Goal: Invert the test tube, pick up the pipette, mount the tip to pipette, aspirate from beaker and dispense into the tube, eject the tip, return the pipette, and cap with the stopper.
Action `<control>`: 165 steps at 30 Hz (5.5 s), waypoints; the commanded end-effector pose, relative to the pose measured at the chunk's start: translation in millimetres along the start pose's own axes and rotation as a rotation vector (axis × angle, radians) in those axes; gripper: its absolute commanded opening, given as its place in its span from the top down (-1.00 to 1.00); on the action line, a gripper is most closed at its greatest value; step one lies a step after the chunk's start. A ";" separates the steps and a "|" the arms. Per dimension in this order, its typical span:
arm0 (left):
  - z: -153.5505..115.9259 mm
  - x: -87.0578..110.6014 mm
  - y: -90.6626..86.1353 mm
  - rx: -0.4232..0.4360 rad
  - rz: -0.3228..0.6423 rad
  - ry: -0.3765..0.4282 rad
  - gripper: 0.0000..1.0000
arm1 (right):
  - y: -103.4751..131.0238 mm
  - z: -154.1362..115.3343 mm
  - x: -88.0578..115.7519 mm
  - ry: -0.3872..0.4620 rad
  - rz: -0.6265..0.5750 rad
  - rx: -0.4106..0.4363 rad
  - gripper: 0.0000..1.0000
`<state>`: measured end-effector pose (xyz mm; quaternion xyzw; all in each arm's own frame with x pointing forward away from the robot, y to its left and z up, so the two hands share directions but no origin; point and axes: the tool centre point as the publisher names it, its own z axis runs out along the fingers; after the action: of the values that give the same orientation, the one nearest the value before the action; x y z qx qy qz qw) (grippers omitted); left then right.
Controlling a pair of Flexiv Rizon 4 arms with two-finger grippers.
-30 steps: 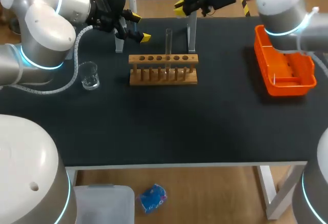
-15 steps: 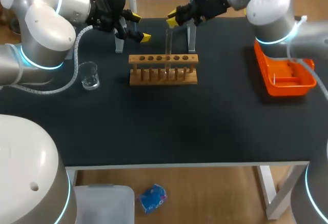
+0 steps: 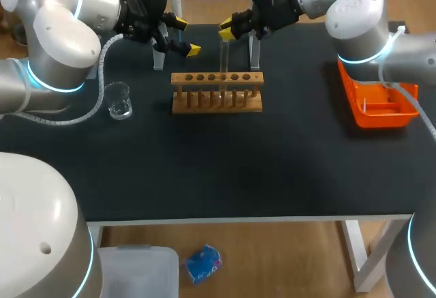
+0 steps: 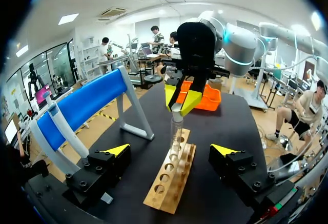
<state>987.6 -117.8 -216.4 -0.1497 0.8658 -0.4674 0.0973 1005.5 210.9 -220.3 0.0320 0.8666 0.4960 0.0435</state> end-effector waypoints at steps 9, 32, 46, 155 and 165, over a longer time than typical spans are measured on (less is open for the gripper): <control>-0.9 -0.7 -0.5 -0.002 0.000 0.004 -1.00 | -5.3 6.9 -0.2 0.010 0.005 0.008 1.00; -0.9 -0.7 -0.5 -0.002 0.000 0.004 -1.00 | -20.7 11.0 -1.5 -0.004 0.035 -0.046 1.00; -0.9 -0.7 -0.5 -0.002 0.000 0.004 -1.00 | -13.4 6.8 -0.8 -0.002 0.001 -0.065 -1.00; -0.9 -0.7 -0.5 -0.002 0.000 0.004 -1.00 | 21.6 -12.2 1.8 0.131 -0.060 -0.432 -1.00; -0.9 -0.7 -0.5 -0.002 0.000 0.004 -1.00 | 24.0 -41.4 -10.2 0.066 -0.184 -0.266 -1.00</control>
<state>987.5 -117.8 -216.3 -0.1497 0.8658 -0.4674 0.0973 1017.6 197.3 -188.4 -0.0699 0.7724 0.6286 0.0572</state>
